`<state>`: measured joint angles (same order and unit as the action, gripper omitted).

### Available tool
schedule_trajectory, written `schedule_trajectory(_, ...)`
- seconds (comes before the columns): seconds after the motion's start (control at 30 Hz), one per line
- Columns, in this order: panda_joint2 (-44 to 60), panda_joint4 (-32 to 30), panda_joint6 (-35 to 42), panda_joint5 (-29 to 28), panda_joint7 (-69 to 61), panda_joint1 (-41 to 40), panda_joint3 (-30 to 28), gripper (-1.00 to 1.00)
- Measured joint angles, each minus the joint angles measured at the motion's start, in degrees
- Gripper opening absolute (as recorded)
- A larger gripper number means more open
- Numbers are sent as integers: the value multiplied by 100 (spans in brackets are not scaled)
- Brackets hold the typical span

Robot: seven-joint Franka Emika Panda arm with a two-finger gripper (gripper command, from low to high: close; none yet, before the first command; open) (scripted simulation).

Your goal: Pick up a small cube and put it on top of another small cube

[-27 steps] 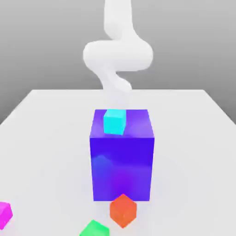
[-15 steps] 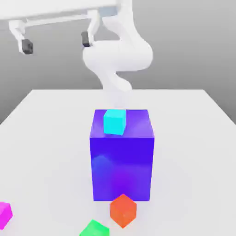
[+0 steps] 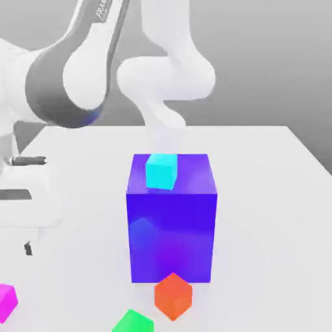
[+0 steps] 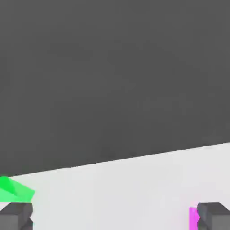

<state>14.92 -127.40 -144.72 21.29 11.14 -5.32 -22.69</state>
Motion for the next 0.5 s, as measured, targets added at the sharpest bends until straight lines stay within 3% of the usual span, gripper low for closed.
schedule_trajectory(0.17,877,39,-325,-88,-283,-332,-163,0)
schedule_trajectory(0.3,1698,230,-872,298,-622,-721,228,0)
schedule_trajectory(0.33,1843,269,-971,387,-688,-792,315,-100)
schedule_trajectory(0.5,1842,269,-960,391,-691,-793,316,-100)
